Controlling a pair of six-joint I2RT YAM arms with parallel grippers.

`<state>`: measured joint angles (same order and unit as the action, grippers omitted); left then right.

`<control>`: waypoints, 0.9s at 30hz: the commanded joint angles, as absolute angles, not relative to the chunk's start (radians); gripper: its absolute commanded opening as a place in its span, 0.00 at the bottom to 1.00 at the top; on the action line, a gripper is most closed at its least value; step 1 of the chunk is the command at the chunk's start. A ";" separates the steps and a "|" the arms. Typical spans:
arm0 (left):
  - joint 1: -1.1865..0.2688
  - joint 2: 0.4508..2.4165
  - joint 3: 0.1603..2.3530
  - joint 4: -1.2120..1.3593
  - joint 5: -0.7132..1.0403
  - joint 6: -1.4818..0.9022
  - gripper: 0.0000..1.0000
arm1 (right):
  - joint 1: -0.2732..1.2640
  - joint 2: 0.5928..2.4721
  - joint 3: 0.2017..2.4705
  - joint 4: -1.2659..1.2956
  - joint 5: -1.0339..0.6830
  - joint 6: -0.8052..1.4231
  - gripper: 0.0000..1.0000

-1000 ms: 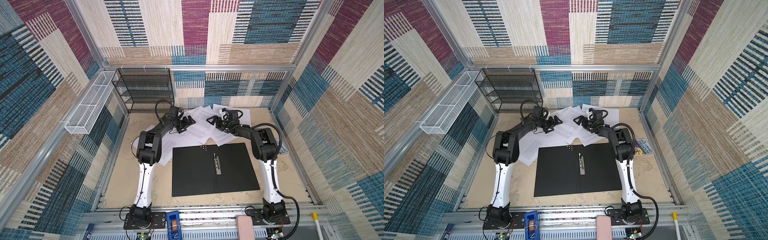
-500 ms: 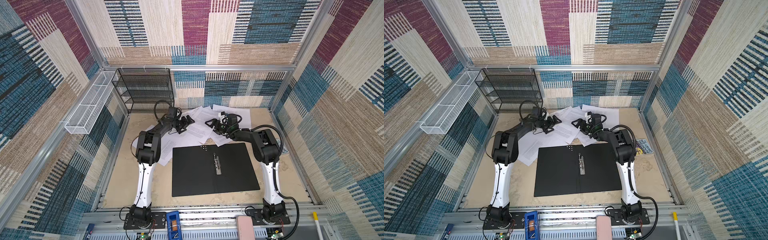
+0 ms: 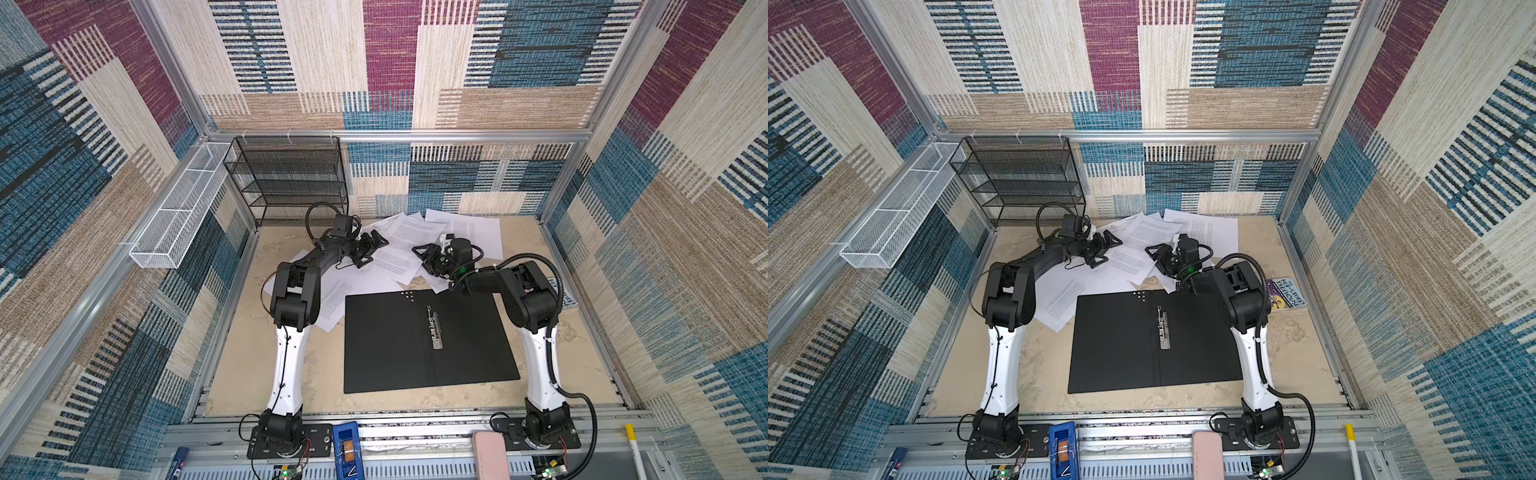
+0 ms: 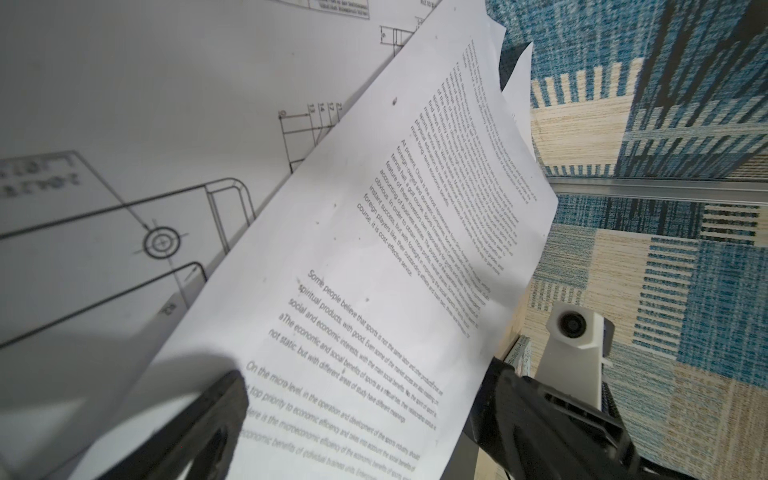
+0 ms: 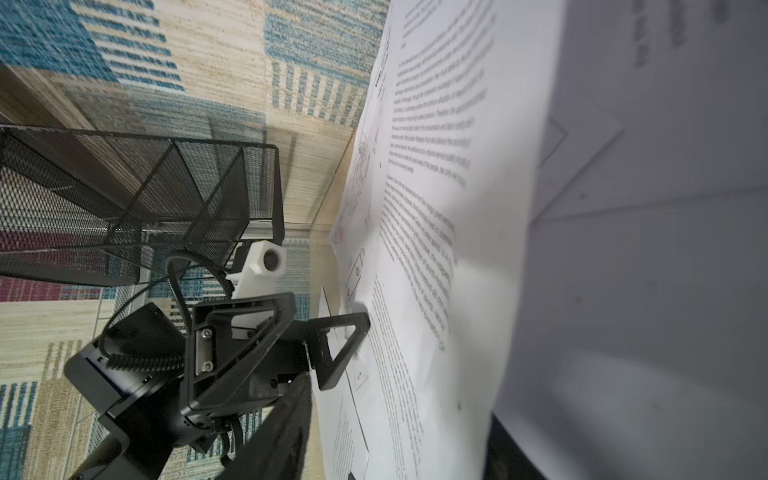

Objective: Put the files into the folder
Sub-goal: 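Pinch the edge of a white text sheet with the right gripper while the left hovers, then lift the white sheet with the right gripper while the left returns to the folder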

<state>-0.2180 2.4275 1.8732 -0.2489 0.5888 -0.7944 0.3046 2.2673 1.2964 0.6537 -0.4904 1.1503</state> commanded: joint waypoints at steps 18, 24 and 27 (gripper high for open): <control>-0.250 2.270 1.901 -0.510 0.550 -0.714 1.00 | 0.341 2.159 1.290 0.684 -0.403 1.151 0.00; -0.341 1.964 1.747 -0.581 0.415 -0.669 1.00 | 0.338 1.975 1.370 0.401 -0.452 0.944 0.00; -0.410 1.788 1.574 -0.584 0.327 -0.649 1.00 | 0.317 1.892 1.421 0.196 -0.498 0.849 0.00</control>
<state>-0.3714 1.8854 1.6718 -0.5232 0.4507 -0.7029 0.3294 1.9427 1.3922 0.4129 -0.4431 0.9871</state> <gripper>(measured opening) 0.998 0.053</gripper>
